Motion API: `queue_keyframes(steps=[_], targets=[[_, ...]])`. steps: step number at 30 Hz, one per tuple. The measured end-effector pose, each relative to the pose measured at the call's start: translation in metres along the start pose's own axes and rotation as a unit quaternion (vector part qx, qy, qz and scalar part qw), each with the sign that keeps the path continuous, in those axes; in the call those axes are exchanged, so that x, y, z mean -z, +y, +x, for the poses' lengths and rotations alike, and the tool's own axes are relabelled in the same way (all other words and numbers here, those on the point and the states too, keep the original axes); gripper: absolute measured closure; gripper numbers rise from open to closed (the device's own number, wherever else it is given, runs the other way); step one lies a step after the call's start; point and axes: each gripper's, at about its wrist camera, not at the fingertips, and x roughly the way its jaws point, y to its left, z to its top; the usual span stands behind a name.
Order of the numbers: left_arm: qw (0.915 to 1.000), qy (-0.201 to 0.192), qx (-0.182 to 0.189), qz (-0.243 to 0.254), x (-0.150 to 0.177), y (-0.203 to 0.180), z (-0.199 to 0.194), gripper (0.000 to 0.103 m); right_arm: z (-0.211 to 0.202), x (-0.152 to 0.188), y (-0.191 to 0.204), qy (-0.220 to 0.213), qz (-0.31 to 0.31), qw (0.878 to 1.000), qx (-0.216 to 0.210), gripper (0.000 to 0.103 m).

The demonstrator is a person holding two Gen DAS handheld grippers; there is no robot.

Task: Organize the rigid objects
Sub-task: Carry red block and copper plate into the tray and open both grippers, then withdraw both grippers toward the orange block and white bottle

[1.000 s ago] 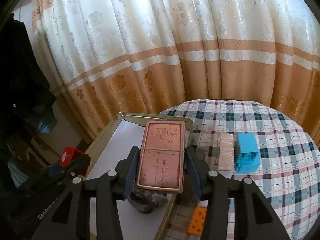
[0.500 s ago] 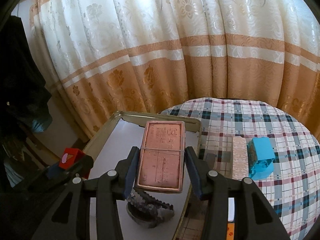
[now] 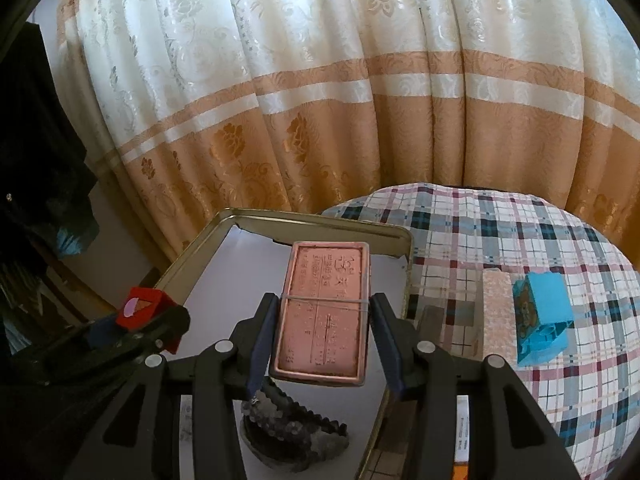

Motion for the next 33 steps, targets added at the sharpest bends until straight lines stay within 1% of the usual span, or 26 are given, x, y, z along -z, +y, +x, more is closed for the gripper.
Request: queue_keyframes(steps=[8,11,12,13,14,16,18,20,22,24,25,26,28,30,33], targets=[[0.9993,0.036,-0.012,0.006,-0.001,-0.004,0.013,0.060,0.006,0.001,-0.004,0.015,0.003,1.000,-0.008,0.053],[0.9989,0.039,-0.025,0.008,0.000,-0.005,0.015,0.059,0.009,0.003,-0.003,0.025,0.002,0.999,-0.020,0.052],[0.9987,0.041,-0.029,0.004,0.000,-0.004,0.015,0.053,0.009,0.003,-0.003,0.025,0.000,0.999,-0.019,0.052],[0.9985,0.045,-0.032,-0.002,0.000,-0.002,0.016,0.045,0.009,0.004,-0.004,0.024,0.001,1.000,-0.018,0.052],[0.9984,0.047,-0.030,-0.009,0.000,0.001,0.017,0.043,0.009,0.004,-0.004,0.024,0.004,1.000,-0.019,0.052],[0.9980,0.051,-0.024,-0.029,0.000,0.005,0.016,0.036,0.011,0.005,-0.010,0.029,0.019,0.999,-0.035,0.052],[0.9978,0.051,-0.017,-0.039,0.000,0.006,0.015,0.033,0.010,0.005,-0.017,0.027,0.038,0.998,-0.051,0.052],[0.9982,0.041,-0.013,-0.042,0.000,0.005,0.011,0.031,0.006,0.006,-0.020,0.015,0.041,0.997,-0.057,0.052],[0.9984,0.027,-0.012,-0.047,0.001,0.003,0.006,0.026,-0.001,0.005,-0.022,-0.002,0.043,0.997,-0.063,0.051],[0.9983,0.021,-0.007,-0.055,0.001,0.004,0.005,0.023,-0.006,0.005,-0.028,-0.016,0.060,0.995,-0.074,0.042],[0.9979,0.017,-0.002,-0.063,0.002,0.005,0.003,0.019,-0.008,0.005,-0.031,-0.021,0.070,0.994,-0.078,0.034],[0.9976,0.016,0.004,-0.067,0.002,0.007,0.003,0.016,-0.010,0.006,-0.035,-0.027,0.080,0.993,-0.085,0.031],[0.9974,0.011,0.010,-0.071,0.002,0.005,-0.001,0.004,-0.015,0.007,-0.042,-0.040,0.099,0.989,-0.102,0.029],[0.9982,-0.010,0.002,-0.059,0.003,0.000,-0.009,0.003,-0.022,0.007,-0.043,-0.051,0.104,0.987,-0.109,0.029],[0.9985,-0.042,-0.015,-0.033,0.004,-0.009,-0.021,0.003,-0.033,0.007,-0.046,-0.073,0.106,0.987,-0.099,0.029]])
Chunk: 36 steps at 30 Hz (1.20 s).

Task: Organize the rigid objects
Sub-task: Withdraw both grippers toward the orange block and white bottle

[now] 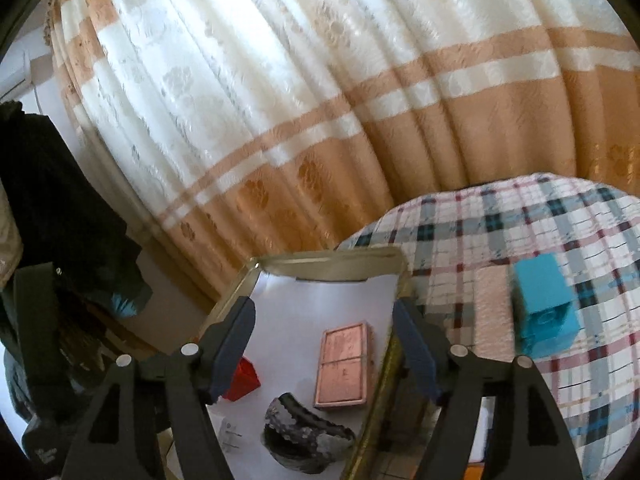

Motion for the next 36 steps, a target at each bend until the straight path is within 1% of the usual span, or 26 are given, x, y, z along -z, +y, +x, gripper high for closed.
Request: queue_keyframes(steps=[1,3,6,10,15,18,20,27,30,32,36], targets=[[0.9999,-0.011,-0.002,0.002,0.001,-0.002,-0.005,0.003,-0.006,0.000,-0.002,-0.011,0.001,1.000,0.005,0.029],[0.9995,-0.030,0.009,0.004,0.006,-0.005,-0.014,0.001,-0.017,0.000,-0.009,-0.028,0.001,0.999,0.019,0.029],[0.9987,-0.047,0.019,-0.002,0.016,-0.008,-0.023,0.001,-0.035,0.001,-0.026,-0.048,0.002,0.997,0.057,0.029],[0.9983,-0.050,0.030,-0.003,0.029,-0.015,-0.026,0.001,-0.057,0.004,-0.060,-0.059,0.024,0.992,0.110,0.029],[0.9979,-0.055,0.035,-0.005,0.040,-0.022,-0.033,0.001,-0.073,0.009,-0.087,-0.058,0.039,0.987,0.143,0.029],[0.9971,-0.063,0.043,-0.002,0.049,-0.027,-0.040,0.001,-0.079,0.013,-0.093,-0.052,0.040,0.987,0.150,0.029],[0.9969,-0.066,0.042,0.006,0.055,-0.032,-0.043,0.001,-0.079,0.016,-0.095,-0.045,0.041,0.987,0.152,0.029],[0.9955,-0.075,0.039,0.043,0.070,-0.046,-0.052,0.001,-0.069,0.024,-0.086,-0.017,0.017,0.989,0.145,0.029],[0.9939,-0.083,0.045,0.057,0.076,-0.051,-0.058,0.001,-0.068,0.025,-0.089,-0.012,0.026,0.990,0.138,0.029],[0.9909,-0.095,0.056,0.077,0.080,-0.058,-0.064,0.001,-0.072,0.024,-0.095,-0.018,0.038,0.988,0.147,0.029],[0.9806,-0.128,0.068,0.132,0.088,-0.080,-0.079,0.001,-0.087,0.020,-0.105,-0.048,0.053,0.983,0.167,0.030]])
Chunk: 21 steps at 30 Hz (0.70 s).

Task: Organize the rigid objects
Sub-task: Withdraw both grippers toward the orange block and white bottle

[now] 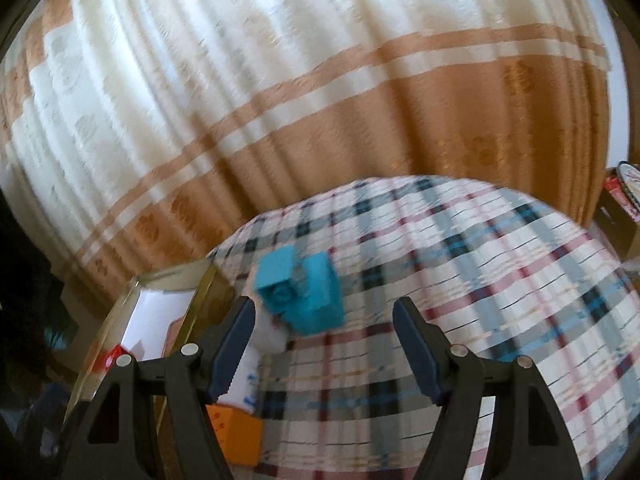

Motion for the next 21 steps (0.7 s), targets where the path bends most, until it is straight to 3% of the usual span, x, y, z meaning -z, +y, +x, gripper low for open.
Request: queue_keyframes(steps=[6,11,15,21], targets=[[0.9983,-0.014,0.020,0.052,-0.001,-0.042,-0.008,0.001,-0.017,-0.006,-0.019,-0.035,0.005,0.999,0.029,0.030],[0.9973,0.004,0.022,0.069,0.005,-0.071,-0.004,0.001,-0.024,-0.010,-0.030,-0.048,0.016,0.998,0.034,0.030],[0.9972,0.039,0.032,0.055,0.001,-0.079,0.009,0.001,-0.028,-0.011,-0.039,-0.050,0.021,0.998,0.042,0.029],[0.9924,0.102,0.032,0.061,0.006,-0.099,0.032,0.012,-0.034,-0.011,-0.054,-0.056,0.034,0.997,0.051,0.029]])
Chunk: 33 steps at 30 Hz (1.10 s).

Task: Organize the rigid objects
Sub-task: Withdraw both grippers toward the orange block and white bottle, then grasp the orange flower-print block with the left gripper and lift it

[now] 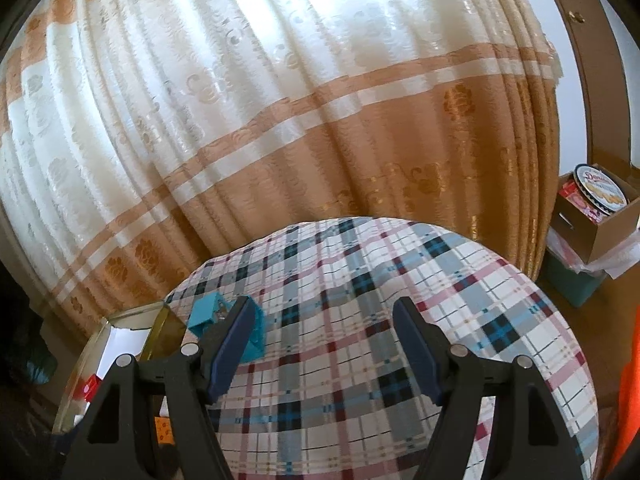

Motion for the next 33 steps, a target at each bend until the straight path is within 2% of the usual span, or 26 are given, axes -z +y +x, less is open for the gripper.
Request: queue_keyframes(steps=[4,10,17,20,21,22,23,24,25,27,33], targets=[[0.9983,0.048,-0.032,-0.003,0.002,-0.011,0.021,0.017,0.000,-0.002,-0.008,0.002,0.013,1.000,-0.001,0.029],[0.9889,0.132,-0.060,-0.031,0.006,-0.017,0.052,0.017,0.001,-0.002,-0.011,0.004,0.019,1.000,-0.002,0.029],[0.9888,0.133,-0.054,-0.042,0.003,-0.015,0.057,0.017,0.004,-0.001,-0.013,0.012,0.023,1.000,-0.002,0.029],[0.9902,0.127,-0.045,-0.035,0.005,-0.013,0.053,0.022,0.005,-0.001,-0.012,0.013,0.021,1.000,-0.001,0.029],[0.9906,0.125,-0.044,-0.034,0.005,-0.013,0.051,0.027,0.005,-0.001,-0.012,0.014,0.022,1.000,-0.001,0.029],[0.9909,0.125,-0.032,-0.039,0.006,-0.011,0.050,0.039,0.005,0.000,-0.012,0.016,0.022,1.000,-0.002,0.029],[0.9901,0.129,-0.005,-0.056,0.006,-0.006,0.052,0.046,0.006,0.000,-0.012,0.017,0.022,1.000,-0.002,0.029],[0.9885,0.129,0.024,-0.075,0.006,-0.001,0.053,0.062,0.006,0.000,-0.013,0.018,0.023,1.000,-0.001,0.029],[0.9879,0.128,0.037,-0.080,0.006,0.000,0.053,0.064,0.006,0.000,-0.013,0.018,0.023,1.000,0.000,0.029],[0.9890,0.127,0.036,-0.067,0.005,-0.002,0.052,0.064,0.006,0.000,-0.013,0.018,0.024,1.000,0.003,0.029],[0.9869,0.124,0.061,-0.083,0.006,0.006,0.049,0.064,0.011,0.002,-0.010,0.027,0.016,1.000,0.004,0.029]])
